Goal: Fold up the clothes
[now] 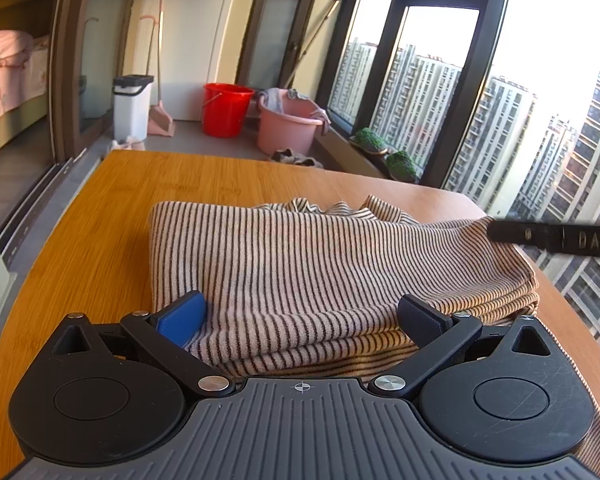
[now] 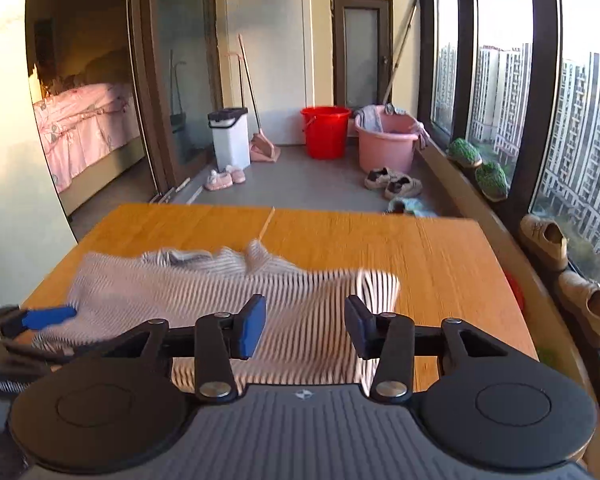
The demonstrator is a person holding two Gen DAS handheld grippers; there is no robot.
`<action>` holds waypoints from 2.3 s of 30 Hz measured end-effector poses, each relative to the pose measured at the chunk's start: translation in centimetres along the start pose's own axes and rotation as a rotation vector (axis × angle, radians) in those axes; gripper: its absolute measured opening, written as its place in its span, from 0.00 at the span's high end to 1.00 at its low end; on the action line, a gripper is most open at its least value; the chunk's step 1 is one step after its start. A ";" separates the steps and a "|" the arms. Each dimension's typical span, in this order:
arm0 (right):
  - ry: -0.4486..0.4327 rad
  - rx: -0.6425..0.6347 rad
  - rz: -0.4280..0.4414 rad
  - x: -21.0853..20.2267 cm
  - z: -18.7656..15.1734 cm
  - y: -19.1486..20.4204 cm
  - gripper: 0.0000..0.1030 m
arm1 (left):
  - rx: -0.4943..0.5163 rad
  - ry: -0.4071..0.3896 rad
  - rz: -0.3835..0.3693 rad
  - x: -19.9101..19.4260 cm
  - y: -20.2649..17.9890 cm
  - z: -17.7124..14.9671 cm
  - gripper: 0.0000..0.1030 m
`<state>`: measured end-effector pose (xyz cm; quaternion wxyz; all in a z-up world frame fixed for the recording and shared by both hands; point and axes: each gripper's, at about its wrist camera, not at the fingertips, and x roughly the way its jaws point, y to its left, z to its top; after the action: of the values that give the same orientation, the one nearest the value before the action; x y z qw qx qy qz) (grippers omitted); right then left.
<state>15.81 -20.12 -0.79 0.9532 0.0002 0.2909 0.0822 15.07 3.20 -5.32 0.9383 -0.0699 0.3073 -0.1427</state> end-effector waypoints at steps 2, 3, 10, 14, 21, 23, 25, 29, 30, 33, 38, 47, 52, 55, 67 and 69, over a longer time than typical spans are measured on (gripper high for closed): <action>0.014 -0.026 0.040 1.8 1.7 0.9 0.53 | -0.003 -0.001 -0.002 0.0 0.0 0.0 0.00; 0.033 -0.042 0.058 2.9 2.4 1.4 0.52 | -0.004 -0.002 -0.003 0.0 0.1 0.0 0.00; 0.120 -0.108 0.039 11.2 3.6 3.1 0.44 | -0.023 -0.010 -0.018 -0.2 0.5 -0.1 0.00; 0.191 -0.056 0.084 13.1 2.9 1.9 0.39 | -0.028 -0.013 -0.023 -0.2 0.6 -0.1 0.00; 0.165 -0.095 0.112 12.5 2.3 2.1 0.66 | -0.040 -0.016 -0.031 -0.3 0.7 -0.3 0.00; 0.152 -0.115 0.101 12.0 2.2 2.6 0.77 | -0.044 -0.018 -0.033 -0.3 0.7 -0.3 0.00; 0.143 -0.147 0.087 11.3 2.3 3.1 0.83 | -0.055 -0.022 -0.040 -0.4 1.0 -0.3 0.00; 0.092 -0.159 0.123 8.1 3.0 3.0 0.89 | -0.096 -0.036 -0.068 -0.7 1.8 -0.3 0.00; 0.074 -0.154 0.145 6.8 3.2 2.8 0.89 | -0.110 -0.041 -0.077 -0.8 2.1 -0.3 0.00; 0.025 -0.140 0.219 3.1 3.3 2.3 0.89 | -0.152 -0.059 -0.102 -1.2 3.0 -0.4 0.00; 0.000 -0.093 0.306 -1.8 0.7 1.8 0.89 | -0.228 -0.113 -0.084 -4.0 3.9 -0.2 0.00; 0.059 0.003 0.321 -2.8 -5.4 0.4 0.90 | -0.304 -0.267 -0.013 -8.2 6.2 2.8 0.00; 0.054 -0.026 0.309 -3.1 -5.9 1.0 0.90 | -0.232 -0.165 -0.129 -5.1 5.7 5.5 0.00; 0.053 -0.045 0.298 -3.5 -6.1 1.4 0.90 | -0.233 -0.078 -0.112 -1.8 5.9 6.6 0.00; 0.040 -0.047 0.269 -4.9 -7.5 0.4 0.90 | -0.156 0.021 -0.238 -3.7 5.7 1.3 0.39; 0.042 -0.044 0.267 -5.1 -7.8 0.2 0.90 | -0.123 0.017 -0.218 -4.8 5.2 0.2 0.39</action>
<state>7.28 -21.06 -4.40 0.9273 0.0162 0.3061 0.2148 12.66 9.62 -3.59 0.9085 -0.1593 0.3138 -0.2255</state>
